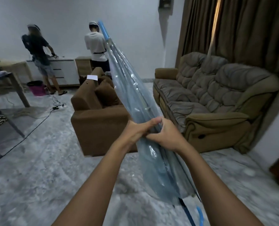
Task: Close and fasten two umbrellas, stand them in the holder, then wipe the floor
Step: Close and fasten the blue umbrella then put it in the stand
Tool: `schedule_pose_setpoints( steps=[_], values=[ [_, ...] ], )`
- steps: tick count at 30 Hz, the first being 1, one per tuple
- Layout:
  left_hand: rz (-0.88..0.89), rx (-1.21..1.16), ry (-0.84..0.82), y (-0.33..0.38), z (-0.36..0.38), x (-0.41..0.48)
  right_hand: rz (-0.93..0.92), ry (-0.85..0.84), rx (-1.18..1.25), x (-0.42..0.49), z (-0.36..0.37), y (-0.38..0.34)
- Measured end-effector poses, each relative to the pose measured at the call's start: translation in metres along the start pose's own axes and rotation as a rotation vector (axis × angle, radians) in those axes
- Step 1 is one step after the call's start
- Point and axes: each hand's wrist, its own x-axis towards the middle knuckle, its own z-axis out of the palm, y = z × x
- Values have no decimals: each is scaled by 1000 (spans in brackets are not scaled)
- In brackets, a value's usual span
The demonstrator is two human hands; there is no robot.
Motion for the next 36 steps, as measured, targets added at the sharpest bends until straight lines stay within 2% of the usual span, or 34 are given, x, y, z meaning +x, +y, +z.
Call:
schedule_pose_setpoints(
  steps=[3,5,8,13,17,21,24,27,34,36],
  values=[
    [-49,-150,146,15,39,-4,-14,12,-59,-7,-24,-17],
    [-90,-165,193,22,53,-2,-30,65,-94,-12,-36,-24],
    [-102,-140,190,34,66,2,-8,228,-254,-27,-45,-26],
    [-114,-108,177,41,69,14,204,151,-229,-52,-45,-6],
    [-115,-121,201,35,75,21,223,261,-221,-58,-40,4],
    [-147,-187,232,32,78,24,228,345,-402,-69,-44,11],
    [-146,-211,203,33,84,26,291,322,-434,-80,-35,9],
    [-146,-206,171,39,94,25,330,383,-425,-85,-20,15],
    [-66,-118,174,54,105,27,287,562,-452,-123,-19,26],
    [-37,-102,165,58,110,25,211,643,-534,-131,-18,25]
  ],
)
